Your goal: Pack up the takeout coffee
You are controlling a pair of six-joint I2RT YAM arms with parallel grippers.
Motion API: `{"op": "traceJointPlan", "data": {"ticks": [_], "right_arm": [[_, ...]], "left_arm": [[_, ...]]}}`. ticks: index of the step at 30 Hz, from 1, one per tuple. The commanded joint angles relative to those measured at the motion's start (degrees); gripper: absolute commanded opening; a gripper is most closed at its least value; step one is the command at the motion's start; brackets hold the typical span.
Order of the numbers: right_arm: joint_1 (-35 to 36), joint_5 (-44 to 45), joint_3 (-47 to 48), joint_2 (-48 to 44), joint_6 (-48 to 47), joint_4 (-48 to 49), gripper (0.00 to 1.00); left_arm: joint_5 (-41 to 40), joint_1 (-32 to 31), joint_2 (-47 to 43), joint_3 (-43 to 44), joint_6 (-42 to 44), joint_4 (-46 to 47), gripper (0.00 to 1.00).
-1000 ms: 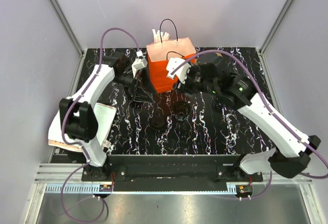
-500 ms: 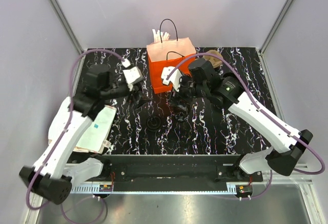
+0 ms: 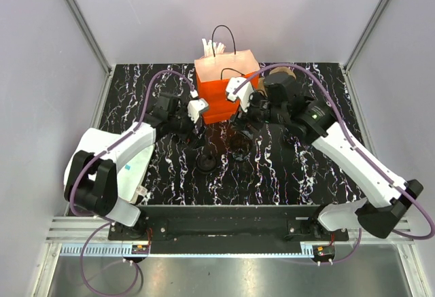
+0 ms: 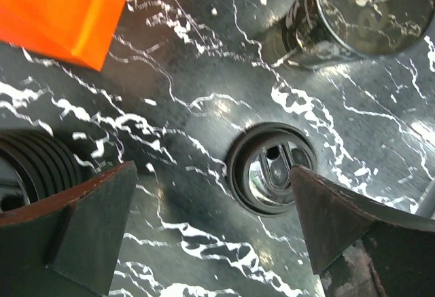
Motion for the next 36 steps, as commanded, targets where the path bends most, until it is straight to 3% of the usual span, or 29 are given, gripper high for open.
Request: {"op": "traceJointPlan", "data": {"ticks": [1,7,12,23,28,36], "right_arm": [[-0.93,-2.41,1.43,-4.5,-1.45,-1.18,0.76],[-0.84,-3.65,-4.46,-3.01,0.73,3.64,0.73],[-0.93,-4.43,-6.14,2.34,7.76,8.75,0.7],[5.92,-6.38,-4.46,16.41,16.12,9.63,0.68],[8.65,-3.91,-4.38,21.68,17.88,9.55,0.65],[8.56,-1.19,-7.1,25.56,23.68,12.52,0.58]], "left_arm": [[0.15,-0.5,1.41,0.43,1.63,5.77,0.97],[1.38,0.38,-1.48,-2.73,-0.91,7.08,0.95],[7.18,7.84,-9.65,-3.97,-5.31,8.31,0.98],[0.59,21.54,-23.28,-9.24,-11.81,12.18,0.99],[4.01,28.31,-25.22,-9.42,-14.45,12.36,0.99],[4.46,32.02,-29.62,-11.7,-15.68,14.29,0.99]]}}
